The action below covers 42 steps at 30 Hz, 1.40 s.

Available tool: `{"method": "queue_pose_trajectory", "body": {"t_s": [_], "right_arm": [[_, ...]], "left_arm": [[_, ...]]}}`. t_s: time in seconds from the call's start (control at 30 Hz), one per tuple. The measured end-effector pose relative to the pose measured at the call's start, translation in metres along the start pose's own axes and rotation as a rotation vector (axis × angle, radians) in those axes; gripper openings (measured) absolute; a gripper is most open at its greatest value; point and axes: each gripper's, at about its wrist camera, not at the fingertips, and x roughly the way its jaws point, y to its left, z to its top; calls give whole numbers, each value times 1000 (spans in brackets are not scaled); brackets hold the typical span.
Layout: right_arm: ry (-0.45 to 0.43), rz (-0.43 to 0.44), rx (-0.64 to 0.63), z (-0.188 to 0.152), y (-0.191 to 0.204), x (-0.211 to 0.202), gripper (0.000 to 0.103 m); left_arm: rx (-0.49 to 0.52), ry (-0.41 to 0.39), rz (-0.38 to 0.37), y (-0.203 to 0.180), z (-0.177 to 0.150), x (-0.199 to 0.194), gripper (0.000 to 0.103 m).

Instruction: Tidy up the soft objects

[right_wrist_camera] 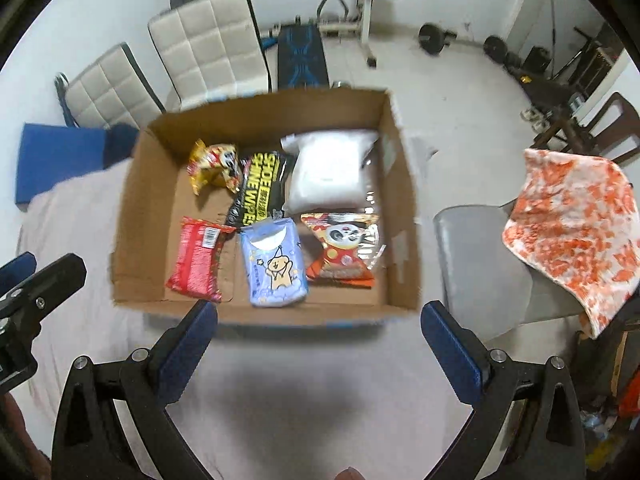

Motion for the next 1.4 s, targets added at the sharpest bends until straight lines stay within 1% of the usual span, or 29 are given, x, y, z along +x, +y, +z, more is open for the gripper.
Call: {"method": "queue_pose_trajectory", "body": {"t_s": [0.07, 0.2, 0.3, 0.43, 0.5, 0.73, 0.83, 1.03, 1.27, 1.4], "right_arm": [[-41, 3, 10, -15, -5, -36, 103], [-112, 16, 19, -46, -10, -99, 103], [-147, 7, 11, -68, -8, -140, 103], [-185, 8, 0, -94, -3, -188, 103], [-203, 10, 2, -106, -1, -211, 103], [-261, 23, 4, -140, 4, -278, 103], [-277, 24, 5, -150, 7, -297, 103], [-302, 33, 8, -167, 13, -326, 103], [-310, 28, 16, -177, 16, -337, 103], [-318, 15, 24, -175, 17, -338, 103]], "left_arm": [[5, -31, -13, 0, -12, -28, 97], [12, -75, 9, -2, -36, -75, 97], [24, -117, 0, -1, -55, -111, 97], [42, -146, 1, -1, -80, -147, 97], [53, -156, 14, -2, -91, -164, 97], [51, -192, 15, 2, -115, -208, 97], [48, -219, 24, 5, -122, -225, 97], [34, -247, 24, 13, -130, -243, 97], [28, -269, 22, 15, -137, -250, 97], [30, -276, 15, 15, -139, -252, 97]]}}
